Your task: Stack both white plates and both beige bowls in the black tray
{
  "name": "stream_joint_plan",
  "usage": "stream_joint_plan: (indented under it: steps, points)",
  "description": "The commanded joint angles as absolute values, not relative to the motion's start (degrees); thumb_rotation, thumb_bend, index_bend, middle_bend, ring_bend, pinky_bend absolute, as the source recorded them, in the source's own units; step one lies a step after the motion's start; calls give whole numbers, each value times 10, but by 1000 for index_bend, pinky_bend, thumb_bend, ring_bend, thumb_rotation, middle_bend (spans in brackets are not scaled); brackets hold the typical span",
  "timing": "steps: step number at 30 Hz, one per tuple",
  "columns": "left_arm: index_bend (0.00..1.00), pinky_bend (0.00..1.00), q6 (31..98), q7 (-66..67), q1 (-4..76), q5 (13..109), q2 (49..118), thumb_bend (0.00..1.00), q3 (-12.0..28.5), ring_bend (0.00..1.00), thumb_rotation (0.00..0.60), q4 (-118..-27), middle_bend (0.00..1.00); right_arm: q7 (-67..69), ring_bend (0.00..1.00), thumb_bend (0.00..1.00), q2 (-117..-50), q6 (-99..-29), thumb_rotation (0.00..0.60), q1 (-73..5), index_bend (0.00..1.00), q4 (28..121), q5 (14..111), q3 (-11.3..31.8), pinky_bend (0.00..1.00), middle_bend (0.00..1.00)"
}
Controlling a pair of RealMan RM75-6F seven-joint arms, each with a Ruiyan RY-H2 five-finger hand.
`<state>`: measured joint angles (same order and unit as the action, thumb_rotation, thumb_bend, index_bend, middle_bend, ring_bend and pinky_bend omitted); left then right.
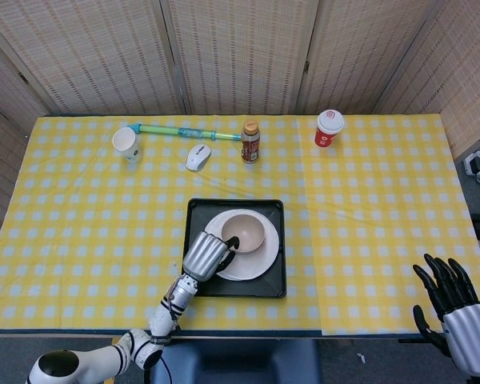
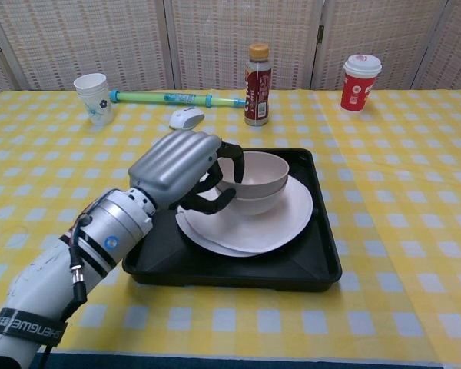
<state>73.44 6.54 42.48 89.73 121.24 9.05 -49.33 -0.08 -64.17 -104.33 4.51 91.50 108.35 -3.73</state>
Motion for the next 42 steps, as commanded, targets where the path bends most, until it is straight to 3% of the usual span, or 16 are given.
stream_joint_plan:
  steps: [1,4,6,12,14,17,19,22,25,30,36,42]
  points:
    - [319,1000,723,74,419,892,1200,452,84,1000,600,-515,1000,-2,0,559,-642,-1043,600,46,33,915,1086,-38,0,0]
    - [130,1000,721,85,415,889,1187,352,83,1000,600,-542,1000,-4,0,558,-643,-1044,600,47,33,914,1089,-38,0,0]
    - [58,1000,724,93,410,889,1176,307,80,1000,600,-564,1000,-5,0,558,-643,-1045,600,47,33,914,1091,-38,0,0]
    - [1,1000,759,143,376,898,1108,254,63,991,600,-662,1000,-7,0,559,-644,-1046,600,48,33,912,1099,-39,0,0]
    - [0,960,768,179,349,883,1064,251,54,923,600,-716,993,-4,0,558,-645,-1044,600,46,31,912,1100,-38,0,0]
    - [96,676,794,256,305,862,993,251,40,630,600,-798,775,-2,0,558,-645,-1030,600,40,4,920,1092,-36,0,0]
    - [151,424,821,277,277,860,949,250,26,384,600,-841,523,-13,0,558,-642,-1017,600,38,0,930,1083,-35,0,0]
    - [147,224,879,267,223,869,878,249,-3,191,600,-890,324,-39,0,558,-638,-996,600,35,0,950,1066,-31,0,0]
    - [142,132,927,228,168,872,815,250,-35,103,600,-913,233,-57,0,553,-635,-978,600,30,0,966,1052,-26,0,0]
    - [132,6,982,166,91,870,750,248,-77,12,600,-904,117,-80,0,507,-637,-952,600,21,0,983,1034,-19,0,0]
    - [116,0,991,131,46,879,720,240,-102,0,600,-897,63,-108,0,462,-644,-925,600,12,0,993,1027,-18,0,0]
    - [113,0,1007,125,32,903,716,234,-87,0,600,-895,50,-115,0,463,-645,-918,600,10,0,995,1028,-22,0,0]
